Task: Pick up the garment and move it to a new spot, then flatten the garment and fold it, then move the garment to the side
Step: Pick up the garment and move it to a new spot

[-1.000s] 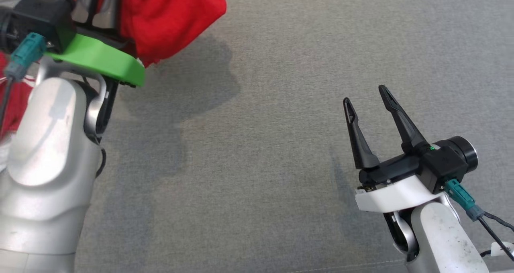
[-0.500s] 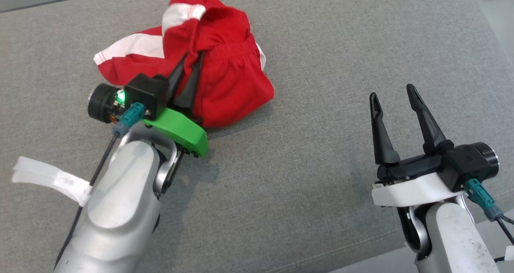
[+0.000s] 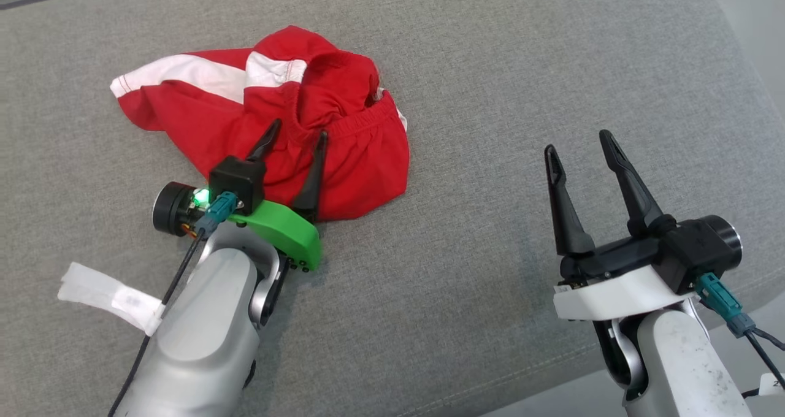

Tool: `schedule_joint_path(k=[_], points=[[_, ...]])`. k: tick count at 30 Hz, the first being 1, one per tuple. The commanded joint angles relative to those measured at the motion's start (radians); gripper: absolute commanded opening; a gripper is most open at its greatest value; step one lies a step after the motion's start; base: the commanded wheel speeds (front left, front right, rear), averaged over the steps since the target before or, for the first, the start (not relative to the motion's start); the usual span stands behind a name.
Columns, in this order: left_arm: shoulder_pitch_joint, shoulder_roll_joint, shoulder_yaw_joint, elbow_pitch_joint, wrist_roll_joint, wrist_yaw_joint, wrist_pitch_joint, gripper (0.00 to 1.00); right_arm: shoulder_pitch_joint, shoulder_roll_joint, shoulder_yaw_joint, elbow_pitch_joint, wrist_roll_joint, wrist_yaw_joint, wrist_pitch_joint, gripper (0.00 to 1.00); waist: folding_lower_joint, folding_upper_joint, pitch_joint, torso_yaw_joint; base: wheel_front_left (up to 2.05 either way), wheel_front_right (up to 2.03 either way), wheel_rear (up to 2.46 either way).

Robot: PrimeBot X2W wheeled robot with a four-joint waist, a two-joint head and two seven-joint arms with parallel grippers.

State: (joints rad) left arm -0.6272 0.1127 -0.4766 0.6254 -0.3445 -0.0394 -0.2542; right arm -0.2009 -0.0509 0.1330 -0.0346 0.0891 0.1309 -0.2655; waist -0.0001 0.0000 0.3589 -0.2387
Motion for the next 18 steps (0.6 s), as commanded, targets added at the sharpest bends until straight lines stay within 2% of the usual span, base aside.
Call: schedule_joint_path(k=[1, 7, 13, 18], points=[[0.017, 0.000, 0.007, -0.004, -0.008, 0.005, -0.005, 1.00, 0.014, 0.000, 0.002, 0.004, -0.002, 0.000, 0.000, 1.00, 0.0001, 0.0000, -0.027, 0.018, 0.00, 0.00, 0.00], [0.089, 0.001, 0.068, -0.109, -0.010, 0.025, -0.010, 1.00, 0.036, 0.000, 0.025, 0.016, -0.013, 0.000, 0.000, 1.00, 0.0001, 0.0000, -0.092, 0.061, 0.00, 0.00, 0.00], [0.217, 0.005, 0.153, -0.292, 0.040, 0.061, -0.011, 1.00, 0.054, 0.000, 0.041, 0.027, -0.017, 0.000, 0.000, 1.00, 0.0001, 0.0000, -0.145, 0.113, 0.00, 0.00, 0.00], [0.325, 0.002, 0.219, -0.381, 0.087, 0.079, -0.010, 1.00, 0.070, 0.000, 0.049, 0.037, -0.026, 0.000, 0.000, 1.00, 0.0001, 0.0000, -0.181, 0.157, 0.00, 0.00, 0.00]])
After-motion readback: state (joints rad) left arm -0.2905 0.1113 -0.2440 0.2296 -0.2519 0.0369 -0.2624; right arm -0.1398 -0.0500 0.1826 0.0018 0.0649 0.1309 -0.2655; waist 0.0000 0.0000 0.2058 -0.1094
